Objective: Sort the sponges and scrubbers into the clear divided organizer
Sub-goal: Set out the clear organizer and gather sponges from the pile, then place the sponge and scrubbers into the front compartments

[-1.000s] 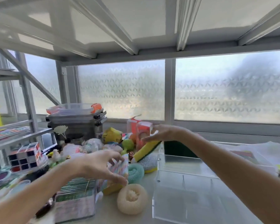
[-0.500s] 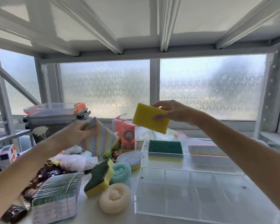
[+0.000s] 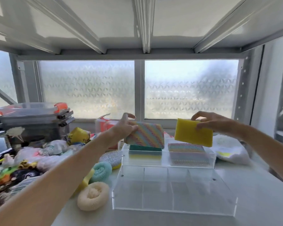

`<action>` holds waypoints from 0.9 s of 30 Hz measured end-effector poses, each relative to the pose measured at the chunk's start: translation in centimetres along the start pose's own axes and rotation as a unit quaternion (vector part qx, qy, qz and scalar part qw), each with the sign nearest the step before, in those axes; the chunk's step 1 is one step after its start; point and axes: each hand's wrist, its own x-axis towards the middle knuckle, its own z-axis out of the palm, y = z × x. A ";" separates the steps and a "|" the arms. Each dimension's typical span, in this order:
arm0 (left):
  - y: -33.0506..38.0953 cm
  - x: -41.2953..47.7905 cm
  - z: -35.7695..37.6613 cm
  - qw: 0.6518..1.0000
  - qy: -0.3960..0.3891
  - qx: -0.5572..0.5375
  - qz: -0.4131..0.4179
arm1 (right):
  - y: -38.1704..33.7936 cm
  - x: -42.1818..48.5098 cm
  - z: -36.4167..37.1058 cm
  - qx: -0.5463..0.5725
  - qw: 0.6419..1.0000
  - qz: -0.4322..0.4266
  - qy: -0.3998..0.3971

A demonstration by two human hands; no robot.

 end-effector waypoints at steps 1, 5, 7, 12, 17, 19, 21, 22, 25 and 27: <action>-0.5 0.5 1.0 1.000 -0.002 0.023 -0.003 | 0.5 0.2 0.2 0.000 1.000 0.006 -0.001; -2.5 0.9 2.7 0.954 0.009 0.301 0.007 | 2.2 1.4 2.7 -0.156 0.988 0.000 -0.020; -2.0 0.1 1.1 0.948 0.024 0.315 0.029 | 1.5 1.7 3.7 -0.206 0.976 -0.060 0.046; -2.4 -3.7 -7.8 0.942 -0.054 0.332 -0.005 | -7.3 0.0 9.6 -0.115 0.961 -0.240 0.074; -5.6 -9.4 -11.2 0.897 -0.232 0.353 -0.128 | -12.9 0.4 19.8 -0.241 0.908 -0.320 -0.123; -7.4 -10.8 -10.5 0.888 -0.215 0.388 -0.121 | -13.0 1.5 23.5 -0.349 0.879 -0.287 -0.152; -8.6 -11.3 -9.8 0.895 -0.179 0.401 -0.080 | -13.0 2.4 26.3 -0.456 0.838 -0.268 -0.133; -8.9 -11.3 -9.6 0.902 -0.168 0.393 -0.056 | -13.1 2.6 27.3 -0.479 0.826 -0.274 -0.112; -9.3 -11.2 -10.1 0.915 -0.149 0.375 -0.022 | -13.1 2.8 28.8 -0.477 0.814 -0.326 -0.059; -9.3 -11.2 -10.7 0.928 -0.134 0.348 -0.017 | -13.0 2.6 28.0 -0.451 0.814 -0.363 -0.053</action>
